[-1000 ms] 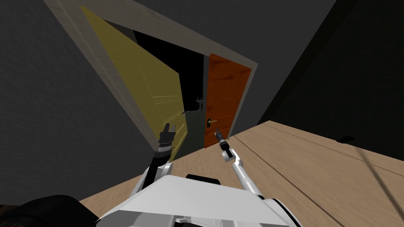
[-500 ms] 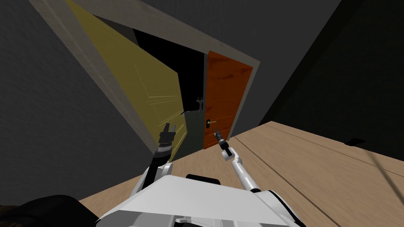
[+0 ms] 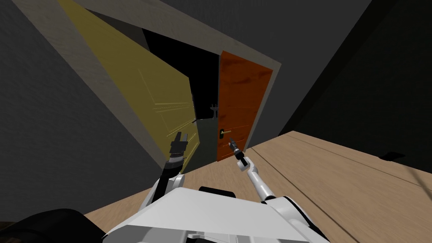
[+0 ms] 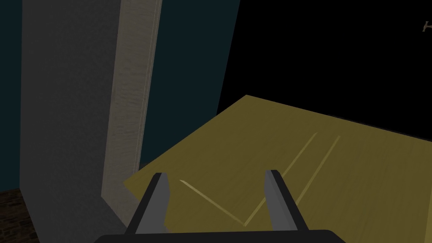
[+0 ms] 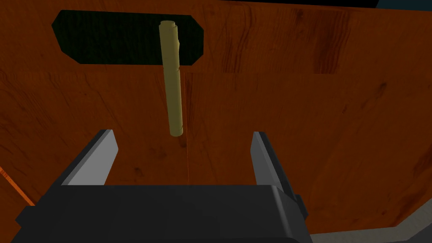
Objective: Push the door open
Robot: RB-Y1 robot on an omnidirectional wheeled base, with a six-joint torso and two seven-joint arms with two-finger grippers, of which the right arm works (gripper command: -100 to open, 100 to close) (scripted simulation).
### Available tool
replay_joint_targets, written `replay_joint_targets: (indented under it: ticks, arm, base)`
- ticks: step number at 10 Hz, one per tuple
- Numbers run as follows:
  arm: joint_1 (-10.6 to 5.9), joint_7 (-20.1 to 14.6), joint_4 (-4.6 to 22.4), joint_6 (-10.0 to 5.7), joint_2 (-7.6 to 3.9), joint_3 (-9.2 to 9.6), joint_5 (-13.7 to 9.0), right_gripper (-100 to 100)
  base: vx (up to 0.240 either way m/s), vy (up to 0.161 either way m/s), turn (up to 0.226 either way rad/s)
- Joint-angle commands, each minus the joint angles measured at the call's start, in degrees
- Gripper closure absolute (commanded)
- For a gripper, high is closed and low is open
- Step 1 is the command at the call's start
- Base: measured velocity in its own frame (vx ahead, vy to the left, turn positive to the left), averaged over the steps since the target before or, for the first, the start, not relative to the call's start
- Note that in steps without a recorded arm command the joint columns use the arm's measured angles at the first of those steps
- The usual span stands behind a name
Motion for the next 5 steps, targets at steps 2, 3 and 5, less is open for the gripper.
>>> replay_joint_targets:
  ticks: [2, 3, 5]
  arm:
    - [-1.68, -1.0, 2.87, -0.27, -0.19, 0.24, 0.59, -100]
    - [-2.18, -1.31, 3.76, -0.36, -0.26, 0.32, 0.78, -100]
    - [-3.45, -2.08, 5.95, -0.58, -0.43, 0.52, 1.25, -100]
  base:
    - [0.082, -0.052, 0.022]
    - [0.066, -0.045, 0.023]
    - [0.075, -0.05, 0.024]
